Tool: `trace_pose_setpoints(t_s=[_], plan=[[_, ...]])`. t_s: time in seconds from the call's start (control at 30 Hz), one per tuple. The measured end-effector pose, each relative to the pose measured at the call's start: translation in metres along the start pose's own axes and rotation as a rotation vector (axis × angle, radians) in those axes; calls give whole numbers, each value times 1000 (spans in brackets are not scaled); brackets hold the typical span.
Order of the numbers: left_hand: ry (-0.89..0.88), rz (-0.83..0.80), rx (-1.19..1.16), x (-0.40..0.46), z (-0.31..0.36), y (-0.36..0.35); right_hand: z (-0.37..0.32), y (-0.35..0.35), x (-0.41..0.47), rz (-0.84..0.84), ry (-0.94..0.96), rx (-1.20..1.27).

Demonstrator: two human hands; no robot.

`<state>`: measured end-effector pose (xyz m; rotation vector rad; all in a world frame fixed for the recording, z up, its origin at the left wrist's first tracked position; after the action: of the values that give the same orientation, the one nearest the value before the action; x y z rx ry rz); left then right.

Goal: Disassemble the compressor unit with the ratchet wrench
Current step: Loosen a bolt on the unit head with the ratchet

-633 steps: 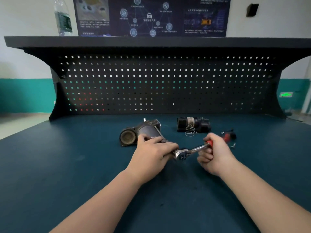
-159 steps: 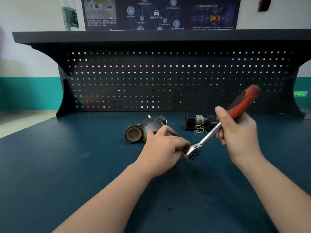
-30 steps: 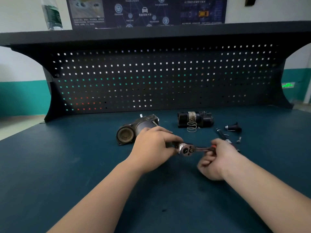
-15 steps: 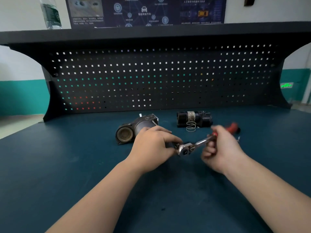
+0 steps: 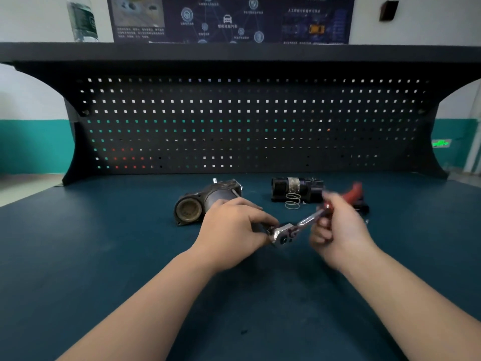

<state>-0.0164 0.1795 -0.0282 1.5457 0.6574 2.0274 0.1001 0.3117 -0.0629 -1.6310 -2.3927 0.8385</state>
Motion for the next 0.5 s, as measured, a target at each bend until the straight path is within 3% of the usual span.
trace_pose_setpoints(t_s=[0.07, 0.1, 0.17, 0.27, 0.33, 0.4, 0.5], plan=[[-6, -26, 16, 0, -1, 1, 18, 3, 1, 45, -187, 86], [-21, -60, 25, 0, -2, 1, 18, 1, 1, 41, -165, 108], [-59, -128, 38, -1, -3, 1, 2, -4, -1, -42, 37, 88], [-46, -129, 24, -1, -3, 1, -32, -19, -23, -267, 531, -73], [-25, -88, 16, -1, -3, 1, -37, -25, -37, -312, 681, -169], [-16, -63, 8, -2, -3, 0, -33, -20, -29, -206, 581, -156], [-12, -15, 7, -1, -1, 2, -7, -1, -6, 14, 40, -47]])
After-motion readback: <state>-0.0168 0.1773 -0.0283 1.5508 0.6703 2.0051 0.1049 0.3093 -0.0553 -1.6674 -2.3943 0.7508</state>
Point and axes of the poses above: each hand's wrist, its own x-axis towards the middle knuckle, its own y-axis out of the back of the hand, z = x × y, the point moved 5 cm from there along x, towards the middle knuckle, and after that the axes turned 5 degrees about z, right-handed, at the moved point
